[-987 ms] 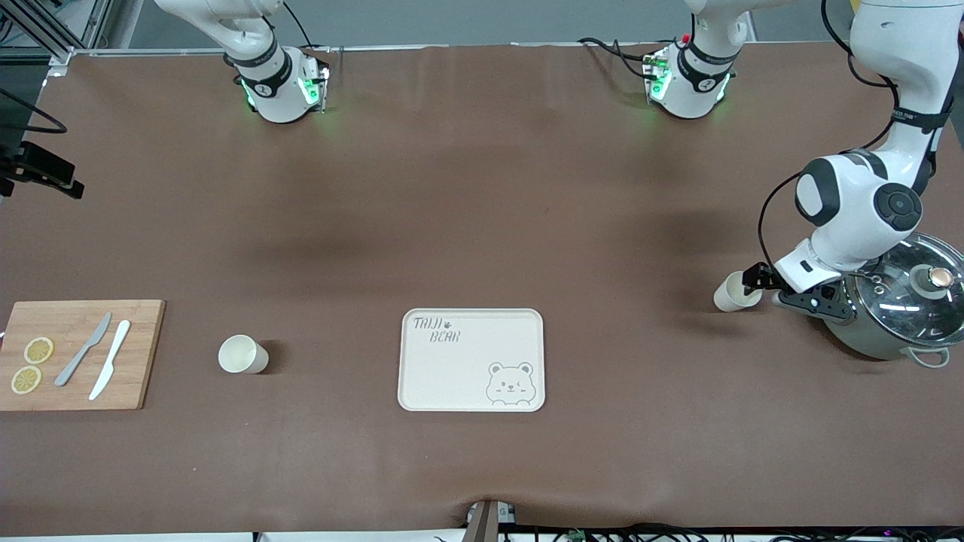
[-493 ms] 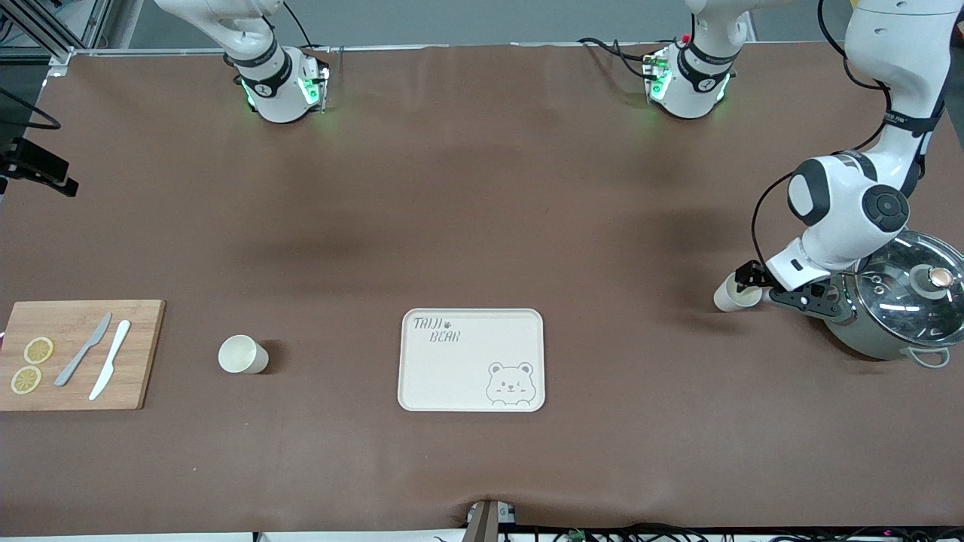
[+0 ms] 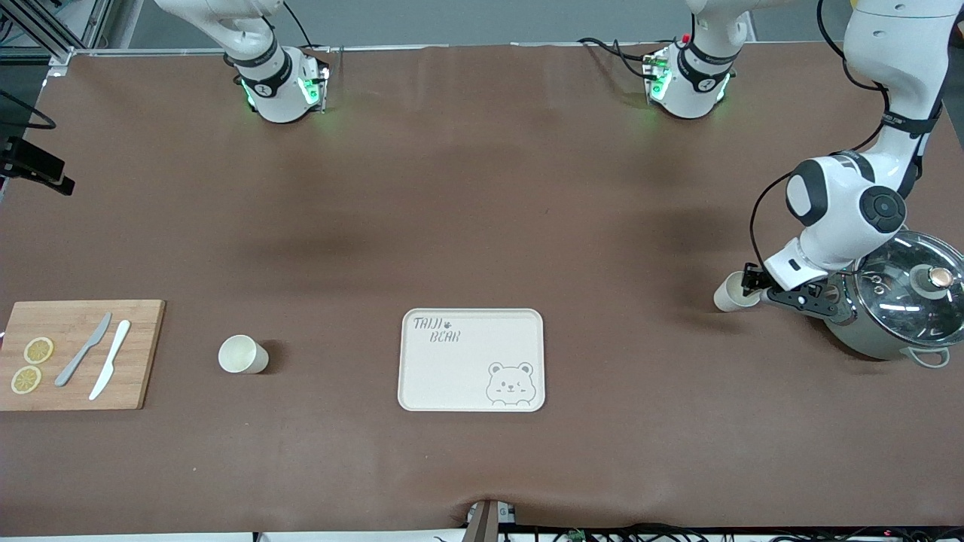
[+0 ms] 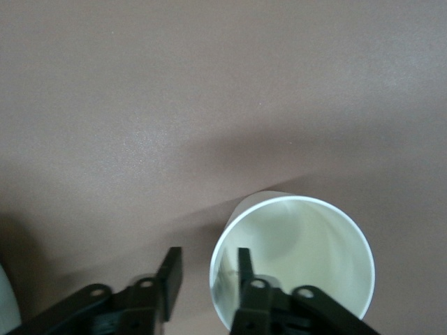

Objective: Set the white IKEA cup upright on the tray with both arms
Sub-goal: 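Carry the cup with the left gripper over the white tray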

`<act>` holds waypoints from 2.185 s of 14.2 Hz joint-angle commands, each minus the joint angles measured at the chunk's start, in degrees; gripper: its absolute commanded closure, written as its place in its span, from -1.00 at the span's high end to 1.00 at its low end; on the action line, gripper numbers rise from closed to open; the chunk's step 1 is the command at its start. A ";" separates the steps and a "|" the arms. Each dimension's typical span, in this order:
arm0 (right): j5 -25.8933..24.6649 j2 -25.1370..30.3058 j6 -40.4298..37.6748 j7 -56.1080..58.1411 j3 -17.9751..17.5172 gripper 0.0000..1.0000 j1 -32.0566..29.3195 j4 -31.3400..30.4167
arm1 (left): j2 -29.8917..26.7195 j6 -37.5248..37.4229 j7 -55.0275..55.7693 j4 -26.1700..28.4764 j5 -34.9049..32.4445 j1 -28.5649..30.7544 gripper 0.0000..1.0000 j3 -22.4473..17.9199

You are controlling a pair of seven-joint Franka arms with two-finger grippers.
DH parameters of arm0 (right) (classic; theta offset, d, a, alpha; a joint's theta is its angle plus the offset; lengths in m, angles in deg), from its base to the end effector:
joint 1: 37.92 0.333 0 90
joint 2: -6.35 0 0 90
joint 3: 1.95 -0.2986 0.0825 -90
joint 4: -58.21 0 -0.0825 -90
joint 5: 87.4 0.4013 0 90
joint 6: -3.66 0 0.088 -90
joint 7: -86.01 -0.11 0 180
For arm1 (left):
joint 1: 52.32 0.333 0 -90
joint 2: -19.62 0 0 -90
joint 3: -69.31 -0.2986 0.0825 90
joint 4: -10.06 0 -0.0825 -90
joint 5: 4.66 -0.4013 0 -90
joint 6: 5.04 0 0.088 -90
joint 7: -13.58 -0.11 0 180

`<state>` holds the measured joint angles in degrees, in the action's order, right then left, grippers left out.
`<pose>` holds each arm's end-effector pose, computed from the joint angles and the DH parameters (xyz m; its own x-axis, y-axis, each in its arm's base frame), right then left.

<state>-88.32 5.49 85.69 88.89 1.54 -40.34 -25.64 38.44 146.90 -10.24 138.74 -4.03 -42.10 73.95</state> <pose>0.5586 -0.0595 0.6355 0.9974 -0.0550 -0.0475 -0.0544 -0.9984 0.0145 0.5535 0.0531 0.1926 0.9509 -0.2979 0.0844 -0.2988 -0.9543 -0.0023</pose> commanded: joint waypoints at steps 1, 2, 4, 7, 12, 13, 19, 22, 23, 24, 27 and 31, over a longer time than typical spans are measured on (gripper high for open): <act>-0.05 0.77 -1.07 0.28 -0.68 1.00 -0.65 -0.61 | -0.46 1.17 0.18 0.70 -1.33 0.32 -1.00 0.19; -0.13 0.68 -1.08 0.28 -0.68 1.00 -0.65 -0.61 | -0.46 1.17 0.52 0.52 -1.33 0.23 -1.00 0.19; -0.31 0.68 -0.90 0.28 -0.68 1.00 -0.65 -0.61 | -0.28 1.08 3.32 -0.96 -0.98 -0.73 -1.00 0.36; -0.31 0.77 -0.20 0.28 -0.76 1.00 -0.48 -0.52 | -0.02 -0.23 15.68 -5.70 -0.89 -6.77 -1.00 0.81; -1.19 -3.18 3.22 -0.25 -0.59 1.00 -1.97 -5.79 | 2.17 -14.53 43.80 -19.31 -1.42 -21.97 -1.00 0.63; -1.19 -3.79 4.19 0.02 -0.59 1.00 -2.41 -5.71 | 3.83 -18.65 49.60 -23.87 -1.42 -25.31 -1.00 0.54; -2.16 -9.25 16.64 0.28 -0.68 1.00 -4.08 -10.08 | 17.89 -28.63 71.79 -46.73 -3.26 -37.98 -1.00 0.10; -1.72 -10.30 25.53 0.20 -0.68 1.00 -3.82 -14.49 | 24.23 -28.28 74.52 -53.42 -3.09 -43.43 -1.00 -2.87; -1.37 -11.35 27.03 0.11 -0.76 1.00 -3.82 -14.50 | 25.46 -27.93 75.40 -55.01 -3.00 -44.58 -1.00 -3.84; -0.23 -12.32 28.53 -0.07 -0.76 1.00 -3.82 -14.50 | 26.52 -27.66 75.58 -56.24 -3.00 -45.29 -1.00 -4.03; 4.87 -15.48 33.71 0.11 -0.76 1.00 -3.99 -14.41 | 28.37 -23.46 75.67 -56.52 -3.09 -46.17 -1.00 -4.29; 4.88 -20.23 41.36 0.11 -0.85 1.00 -3.29 -14.49 | 30.39 -18.79 76.20 -56.52 -3.09 -46.52 -1.00 -4.81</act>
<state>-84.26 -12.85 124.50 88.88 1.02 -43.39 -40.50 67.12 126.70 64.39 84.12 -5.89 -87.70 70.46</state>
